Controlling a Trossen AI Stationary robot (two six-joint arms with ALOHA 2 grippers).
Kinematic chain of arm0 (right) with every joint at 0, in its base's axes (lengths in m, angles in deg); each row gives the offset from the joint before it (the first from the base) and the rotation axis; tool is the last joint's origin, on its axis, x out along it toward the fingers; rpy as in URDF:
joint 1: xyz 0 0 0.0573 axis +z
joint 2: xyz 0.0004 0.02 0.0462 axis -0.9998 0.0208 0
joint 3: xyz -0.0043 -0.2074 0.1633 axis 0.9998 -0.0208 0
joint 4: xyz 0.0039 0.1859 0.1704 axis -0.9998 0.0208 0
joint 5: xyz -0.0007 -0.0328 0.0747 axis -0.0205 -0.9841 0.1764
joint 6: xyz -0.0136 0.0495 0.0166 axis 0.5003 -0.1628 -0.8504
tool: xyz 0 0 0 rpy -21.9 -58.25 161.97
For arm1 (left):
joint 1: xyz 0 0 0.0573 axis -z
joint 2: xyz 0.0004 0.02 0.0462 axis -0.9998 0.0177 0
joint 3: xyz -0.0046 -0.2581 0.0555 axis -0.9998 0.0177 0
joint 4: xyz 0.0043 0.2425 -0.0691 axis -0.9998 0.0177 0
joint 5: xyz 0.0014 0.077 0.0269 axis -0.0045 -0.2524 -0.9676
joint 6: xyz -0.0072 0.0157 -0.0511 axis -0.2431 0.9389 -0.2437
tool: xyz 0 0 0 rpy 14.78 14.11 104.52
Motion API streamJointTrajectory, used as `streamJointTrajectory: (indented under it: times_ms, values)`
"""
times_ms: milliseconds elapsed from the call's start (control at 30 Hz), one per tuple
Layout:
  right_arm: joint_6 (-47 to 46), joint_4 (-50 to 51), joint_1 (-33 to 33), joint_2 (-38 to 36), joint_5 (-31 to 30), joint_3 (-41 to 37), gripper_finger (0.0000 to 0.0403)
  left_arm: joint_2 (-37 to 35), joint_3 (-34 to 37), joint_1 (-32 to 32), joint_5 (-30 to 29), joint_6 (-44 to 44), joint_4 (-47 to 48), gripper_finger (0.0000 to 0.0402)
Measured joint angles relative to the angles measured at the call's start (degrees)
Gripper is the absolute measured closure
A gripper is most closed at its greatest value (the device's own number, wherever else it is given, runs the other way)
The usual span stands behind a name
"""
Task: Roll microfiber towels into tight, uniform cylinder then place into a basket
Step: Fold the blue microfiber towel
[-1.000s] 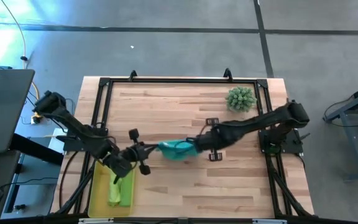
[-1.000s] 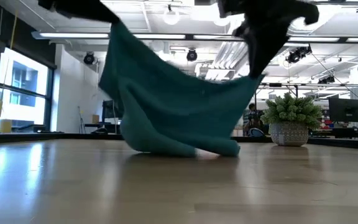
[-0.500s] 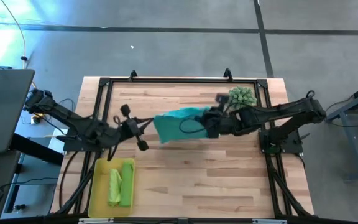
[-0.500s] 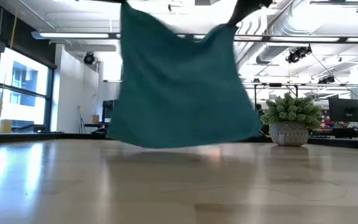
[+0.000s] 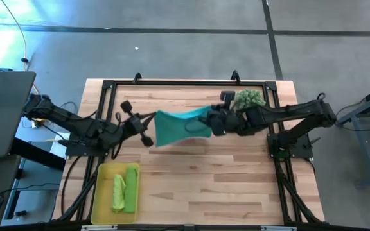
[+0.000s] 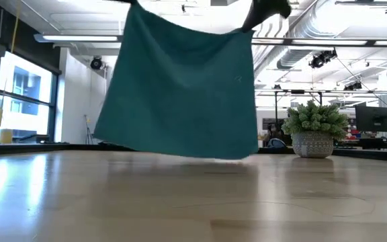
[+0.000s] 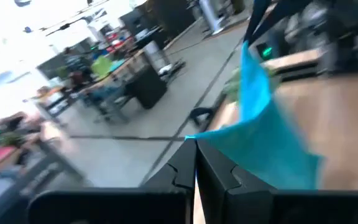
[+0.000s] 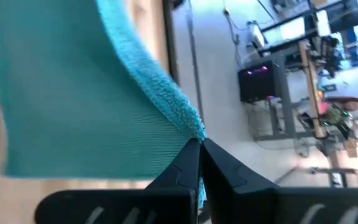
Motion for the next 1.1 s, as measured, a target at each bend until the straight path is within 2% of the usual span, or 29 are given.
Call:
streamJointTrajectory:
  times_ms: [200, 333, 433, 533, 633, 767, 833, 967, 1100]
  values:
    - [6.14, -6.47, -6.85, 0.02, 0.26, 0.0, 0.0402, -0.08, 0.02, -8.36, 1.94, 2.22, 0.07, 0.0401]
    - [13.47, -12.12, -11.59, 0.02, 0.21, 0.0, 0.0402, -0.2, 0.02, -14.03, 3.75, 8.13, -3.05, 0.0401]
    - [15.31, -16.49, -14.08, 0.02, 0.17, 0.0, 0.0402, -0.74, 0.02, -16.6, 4.85, 12.79, -7.31, 0.0401]
    - [14.83, -16.82, -14.99, 0.02, 0.26, 0.0, 0.0402, -1.08, 0.02, -17.15, 7.39, 14.16, -7.99, 0.0401]
    - [9.82, -12.5, -13.88, 0.09, 1.79, 0.0, 0.0403, -1.11, 0.01, -15.85, 11.39, 8.51, -3.38, 0.0401]
    - [-3.09, -9.97, -10.58, 0.08, 13.54, -4.57, 0.0403, 0.64, 1.08, -13.0, 25.98, -7.63, 8.53, 0.0401]
    - [-6.89, -12.33, -8.15, 0.2, 17.29, -10.25, 0.0403, 2.9, 3.59, -10.4, 29.99, -14.44, 9.54, 0.0401]
    - [-14.43, -21.02, -2.41, 0.25, 22.64, -22.84, 0.0403, 8.79, 7.97, -3.19, 30.96, -22.6, 4.94, 0.0401]
    - [-21.07, -30.6, 3.45, 0.25, 26.35, -30.62, 0.0403, 15.87, 8.72, 2.97, 31.1, -28.99, 2.1, 0.0401]
